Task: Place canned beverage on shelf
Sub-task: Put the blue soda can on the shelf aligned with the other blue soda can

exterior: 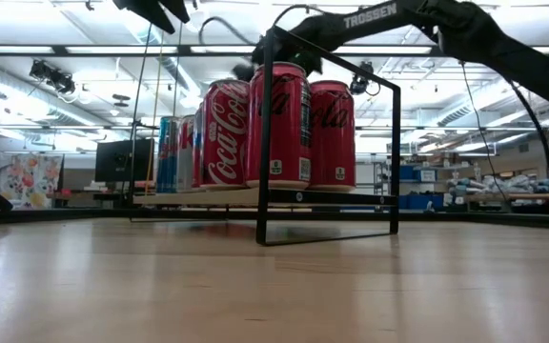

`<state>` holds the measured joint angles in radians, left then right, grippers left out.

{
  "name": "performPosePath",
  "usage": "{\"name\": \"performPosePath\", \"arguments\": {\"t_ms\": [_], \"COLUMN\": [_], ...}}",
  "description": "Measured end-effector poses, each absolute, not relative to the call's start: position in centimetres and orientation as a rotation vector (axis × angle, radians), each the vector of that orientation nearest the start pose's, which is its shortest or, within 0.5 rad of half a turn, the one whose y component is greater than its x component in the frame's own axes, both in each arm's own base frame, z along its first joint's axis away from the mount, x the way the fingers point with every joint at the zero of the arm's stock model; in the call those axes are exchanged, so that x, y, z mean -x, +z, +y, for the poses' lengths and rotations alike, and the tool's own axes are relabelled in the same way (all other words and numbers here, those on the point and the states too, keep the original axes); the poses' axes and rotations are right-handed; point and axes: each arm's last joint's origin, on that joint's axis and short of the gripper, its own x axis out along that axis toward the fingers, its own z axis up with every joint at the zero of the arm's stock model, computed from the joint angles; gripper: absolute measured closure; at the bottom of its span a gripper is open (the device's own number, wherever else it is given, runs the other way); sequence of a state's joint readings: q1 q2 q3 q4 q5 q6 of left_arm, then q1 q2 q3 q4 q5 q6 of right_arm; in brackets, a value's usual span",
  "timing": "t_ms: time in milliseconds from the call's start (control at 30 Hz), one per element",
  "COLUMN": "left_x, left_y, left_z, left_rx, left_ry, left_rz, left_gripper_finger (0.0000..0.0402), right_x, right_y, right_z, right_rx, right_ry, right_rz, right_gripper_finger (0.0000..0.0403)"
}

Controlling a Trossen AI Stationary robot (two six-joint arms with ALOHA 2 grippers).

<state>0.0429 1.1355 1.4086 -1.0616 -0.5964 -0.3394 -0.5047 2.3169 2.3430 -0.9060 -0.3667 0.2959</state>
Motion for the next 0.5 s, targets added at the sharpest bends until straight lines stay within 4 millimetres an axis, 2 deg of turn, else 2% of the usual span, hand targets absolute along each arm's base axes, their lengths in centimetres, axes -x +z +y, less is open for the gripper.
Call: {"name": "performPosePath", "arguments": {"t_ms": [167, 300, 500], "left_x": [-19.8, -20.8, -23.2], "left_y": [39.9, 39.4, 39.1], "left_z": [3.0, 4.5, 6.6], "left_rx": [-0.027, -0.045, -0.067], "left_ry": [0.678, 0.662, 0.572], "left_rz": [0.720, 0.764, 0.722], "left_gripper_finger": [0.0079, 0.0079, 0.0079], "right_x": [-42.3, -41.1, -39.1], "right_y": [31.7, 34.3, 37.8], "right_z": [-23.4, -23.1, -22.2], "right_rx": [-0.626, -0.582, -0.558], "right_ry": [-0.252, -0.256, -0.192], "right_rz": [0.787, 0.733, 0.662], "right_gripper_finger": [0.0150, 0.0150, 0.0150]}}
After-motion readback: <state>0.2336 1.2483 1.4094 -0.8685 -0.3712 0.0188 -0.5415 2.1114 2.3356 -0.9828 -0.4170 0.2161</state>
